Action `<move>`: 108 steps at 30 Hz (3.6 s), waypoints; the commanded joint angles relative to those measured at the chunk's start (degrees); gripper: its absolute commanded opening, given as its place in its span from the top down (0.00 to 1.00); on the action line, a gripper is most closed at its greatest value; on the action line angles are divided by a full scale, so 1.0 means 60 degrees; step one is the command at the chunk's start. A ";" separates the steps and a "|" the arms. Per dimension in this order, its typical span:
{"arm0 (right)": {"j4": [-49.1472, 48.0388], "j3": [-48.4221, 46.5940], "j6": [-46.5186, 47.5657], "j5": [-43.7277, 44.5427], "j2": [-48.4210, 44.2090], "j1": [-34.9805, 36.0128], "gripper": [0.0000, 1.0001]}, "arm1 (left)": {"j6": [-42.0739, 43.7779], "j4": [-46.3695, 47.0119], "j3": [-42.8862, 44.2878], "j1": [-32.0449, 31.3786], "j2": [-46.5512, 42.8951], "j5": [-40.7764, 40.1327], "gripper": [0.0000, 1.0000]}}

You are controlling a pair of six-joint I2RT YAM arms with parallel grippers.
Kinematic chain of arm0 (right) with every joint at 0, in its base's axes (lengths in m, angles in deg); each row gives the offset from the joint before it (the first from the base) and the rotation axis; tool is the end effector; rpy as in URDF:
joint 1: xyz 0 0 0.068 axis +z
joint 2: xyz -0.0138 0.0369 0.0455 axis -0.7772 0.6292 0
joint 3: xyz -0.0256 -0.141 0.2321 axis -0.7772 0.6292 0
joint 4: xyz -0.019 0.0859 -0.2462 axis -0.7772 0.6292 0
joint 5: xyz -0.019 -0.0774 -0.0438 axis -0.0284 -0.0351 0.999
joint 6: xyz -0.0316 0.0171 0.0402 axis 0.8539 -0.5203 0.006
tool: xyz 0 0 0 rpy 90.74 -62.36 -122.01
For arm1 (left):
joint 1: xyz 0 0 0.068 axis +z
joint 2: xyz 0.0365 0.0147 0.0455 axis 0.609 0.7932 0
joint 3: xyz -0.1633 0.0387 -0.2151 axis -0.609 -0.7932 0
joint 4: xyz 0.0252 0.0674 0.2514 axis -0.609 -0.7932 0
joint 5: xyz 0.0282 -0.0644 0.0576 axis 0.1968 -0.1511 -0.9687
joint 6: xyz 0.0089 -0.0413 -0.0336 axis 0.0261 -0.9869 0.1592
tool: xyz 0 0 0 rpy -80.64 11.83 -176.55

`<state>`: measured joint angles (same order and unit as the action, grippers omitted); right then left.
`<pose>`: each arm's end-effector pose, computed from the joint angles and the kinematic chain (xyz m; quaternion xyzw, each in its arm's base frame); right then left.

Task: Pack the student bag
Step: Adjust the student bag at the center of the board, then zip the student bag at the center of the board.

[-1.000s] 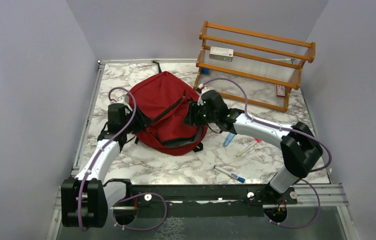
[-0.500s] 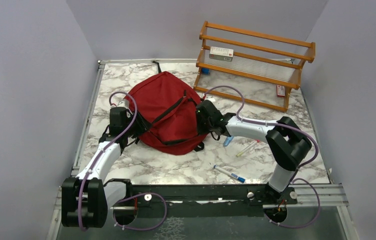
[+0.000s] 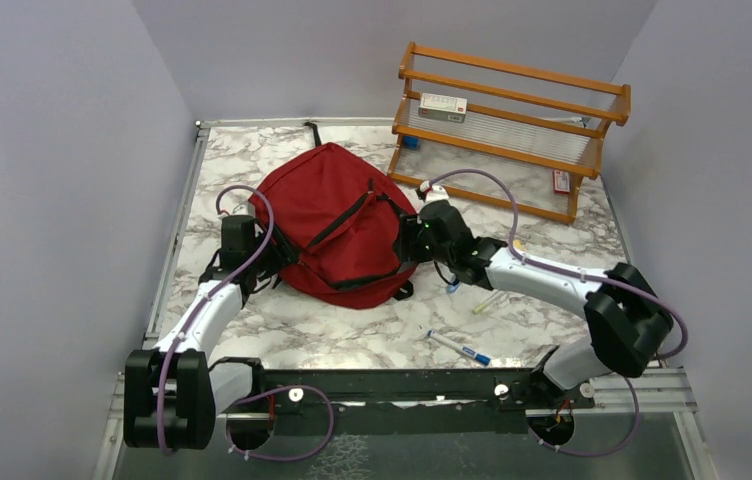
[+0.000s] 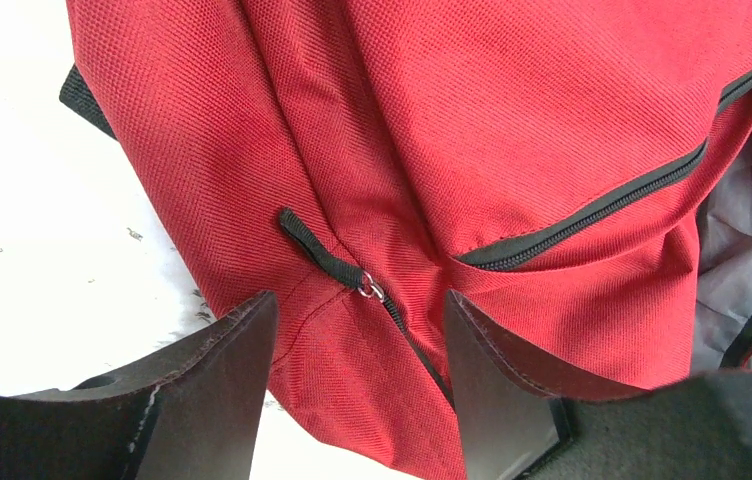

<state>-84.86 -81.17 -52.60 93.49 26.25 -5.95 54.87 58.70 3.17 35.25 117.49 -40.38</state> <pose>0.2375 0.2282 0.2141 -0.0938 0.8892 0.1898 0.4055 0.2192 -0.0147 0.1923 -0.2166 0.8821 -0.2019 0.3663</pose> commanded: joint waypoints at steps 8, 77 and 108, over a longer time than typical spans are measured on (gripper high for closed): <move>-0.1281 0.0435 -0.0018 -0.0595 -0.1533 0.0001 0.43 | -0.0164 0.0483 -0.0013 0.0008 0.0257 -0.0122 0.45; -0.1623 0.1124 -0.0104 -0.1575 -0.2367 -0.0001 0.43 | -0.1028 0.0712 0.0385 -0.0052 0.1217 -0.0620 0.75; -0.1512 0.1131 -0.0231 -0.1526 -0.2294 0.0001 0.43 | -0.1106 0.1577 0.0134 -0.0053 0.2618 -0.1250 0.92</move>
<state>-94.72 -74.73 -53.63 82.85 13.09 -5.99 47.72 68.32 3.93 35.12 132.96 -45.23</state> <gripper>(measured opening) 0.570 0.127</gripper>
